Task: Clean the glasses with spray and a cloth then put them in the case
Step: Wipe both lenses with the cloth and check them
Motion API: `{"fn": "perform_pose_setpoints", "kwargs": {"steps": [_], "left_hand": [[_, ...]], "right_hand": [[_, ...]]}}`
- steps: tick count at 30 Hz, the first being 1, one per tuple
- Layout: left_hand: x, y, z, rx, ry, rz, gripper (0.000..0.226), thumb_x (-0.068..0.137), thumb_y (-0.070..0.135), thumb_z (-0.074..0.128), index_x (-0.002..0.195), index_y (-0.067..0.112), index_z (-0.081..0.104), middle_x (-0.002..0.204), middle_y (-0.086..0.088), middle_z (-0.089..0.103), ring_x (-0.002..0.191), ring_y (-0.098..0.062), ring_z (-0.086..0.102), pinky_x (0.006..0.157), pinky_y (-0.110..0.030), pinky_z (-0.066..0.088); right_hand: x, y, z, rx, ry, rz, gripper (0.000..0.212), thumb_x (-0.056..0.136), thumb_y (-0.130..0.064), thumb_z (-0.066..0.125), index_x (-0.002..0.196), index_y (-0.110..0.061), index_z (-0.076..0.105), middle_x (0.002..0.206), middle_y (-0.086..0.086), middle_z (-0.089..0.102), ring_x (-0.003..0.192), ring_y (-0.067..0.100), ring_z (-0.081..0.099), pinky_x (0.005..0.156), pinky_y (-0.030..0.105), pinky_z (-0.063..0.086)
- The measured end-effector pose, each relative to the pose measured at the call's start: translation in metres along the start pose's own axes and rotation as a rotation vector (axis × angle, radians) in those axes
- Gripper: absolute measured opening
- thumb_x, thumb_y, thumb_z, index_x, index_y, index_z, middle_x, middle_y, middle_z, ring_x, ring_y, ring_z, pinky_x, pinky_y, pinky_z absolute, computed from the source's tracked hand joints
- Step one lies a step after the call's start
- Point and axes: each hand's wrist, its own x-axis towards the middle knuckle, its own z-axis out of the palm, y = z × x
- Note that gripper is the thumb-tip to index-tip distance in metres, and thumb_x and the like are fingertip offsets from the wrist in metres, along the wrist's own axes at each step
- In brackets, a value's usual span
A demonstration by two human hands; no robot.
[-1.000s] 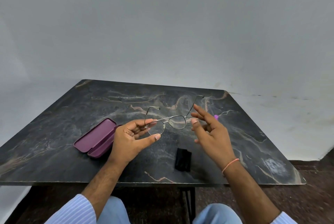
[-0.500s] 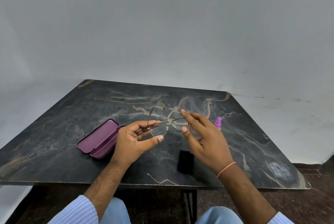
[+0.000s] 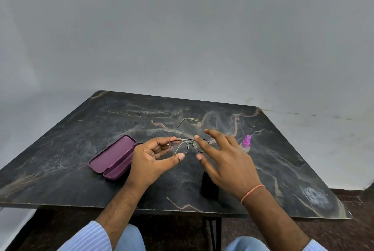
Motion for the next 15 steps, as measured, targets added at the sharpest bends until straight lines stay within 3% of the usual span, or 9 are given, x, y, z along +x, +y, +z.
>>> {"fn": "perform_pose_setpoints", "kwargs": {"steps": [5, 9, 11, 15], "left_hand": [[-0.001, 0.000, 0.001, -0.011, 0.007, -0.016, 0.057, 0.071, 0.057, 0.101, 0.121, 0.038, 0.084, 0.122, 0.005, 0.087, 0.120, -0.018, 0.082, 0.102, -0.029, 0.065], [0.000, 0.000, 0.001, -0.014, -0.003, -0.029, 0.053, 0.070, 0.048, 0.103, 0.119, 0.039, 0.084, 0.121, 0.005, 0.087, 0.119, -0.017, 0.082, 0.103, -0.029, 0.064], [0.000, 0.000, 0.002, -0.013, -0.003, -0.030, 0.052, 0.070, 0.043, 0.103, 0.118, 0.041, 0.085, 0.120, 0.005, 0.087, 0.119, -0.017, 0.082, 0.104, -0.030, 0.064], [-0.002, 0.002, 0.002, -0.067, 0.002, -0.046, 0.062, 0.067, 0.056, 0.103, 0.120, 0.028, 0.085, 0.121, 0.000, 0.087, 0.120, -0.021, 0.082, 0.105, -0.033, 0.064]], "right_hand": [[0.005, 0.000, -0.013, 0.008, 0.024, -0.030, 0.062, 0.105, -0.064, 0.049, 0.161, -0.035, 0.050, 0.160, -0.008, 0.052, 0.129, 0.019, 0.058, 0.087, 0.033, 0.061], [0.017, -0.003, -0.034, 0.126, 0.189, -0.028, 0.070, 0.106, -0.060, 0.057, 0.166, -0.028, 0.043, 0.154, -0.008, 0.054, 0.127, 0.016, 0.056, 0.093, 0.025, 0.052], [0.025, -0.006, -0.045, 0.181, 0.283, -0.095, 0.070, 0.106, -0.053, 0.063, 0.167, -0.028, 0.040, 0.155, -0.007, 0.053, 0.130, 0.017, 0.057, 0.101, 0.024, 0.049], [0.036, -0.013, -0.060, 0.167, 0.333, -0.259, 0.065, 0.107, -0.050, 0.062, 0.166, -0.034, 0.041, 0.165, -0.002, 0.049, 0.136, 0.025, 0.055, 0.108, 0.030, 0.048]]}}
